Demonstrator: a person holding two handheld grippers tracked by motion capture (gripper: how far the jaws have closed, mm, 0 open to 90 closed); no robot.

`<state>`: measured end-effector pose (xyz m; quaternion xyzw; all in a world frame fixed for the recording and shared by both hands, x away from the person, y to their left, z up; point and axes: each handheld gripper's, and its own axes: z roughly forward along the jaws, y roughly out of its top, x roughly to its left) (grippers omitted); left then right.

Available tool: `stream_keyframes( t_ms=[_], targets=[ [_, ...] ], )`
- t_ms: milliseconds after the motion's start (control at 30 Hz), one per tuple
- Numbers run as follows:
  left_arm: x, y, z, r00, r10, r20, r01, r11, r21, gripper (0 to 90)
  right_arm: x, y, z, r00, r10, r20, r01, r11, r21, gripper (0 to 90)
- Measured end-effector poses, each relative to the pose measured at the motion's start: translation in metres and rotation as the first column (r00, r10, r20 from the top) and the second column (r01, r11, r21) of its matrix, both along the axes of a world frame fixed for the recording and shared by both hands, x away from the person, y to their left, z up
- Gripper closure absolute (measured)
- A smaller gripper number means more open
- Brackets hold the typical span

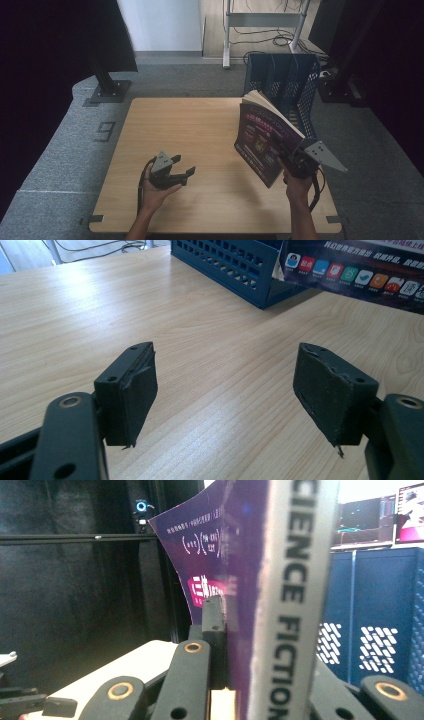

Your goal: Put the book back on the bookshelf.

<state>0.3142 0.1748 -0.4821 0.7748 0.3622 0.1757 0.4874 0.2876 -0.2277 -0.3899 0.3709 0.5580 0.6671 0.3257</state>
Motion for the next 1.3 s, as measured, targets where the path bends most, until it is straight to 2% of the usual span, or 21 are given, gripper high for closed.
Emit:
stream_keyframes(
  t_ms=[467,733,1300],
  targets=[
    [0.002,0.001,-0.001,1.0,0.002,-0.008,-0.002,1.0,-0.004,25.9,0.005,-0.009,0.005,0.999,-0.043,-0.013,0.043,0.999,-0.007,81.9],
    [0.002,0.002,0.0,1.0,0.003,-0.009,-0.003,1.0,-0.009,25.9,0.012,-0.015,0.014,0.9966,-0.082,-0.01,0.082,0.997,-0.003,81.9],
    [0.003,0.004,-0.002,0.9999,0.003,-0.017,-0.003,0.9999,-0.012,25.9,0.028,-0.012,0.032,0.9937,-0.112,-0.004,0.112,0.993,-0.025,81.9]
  ],
)
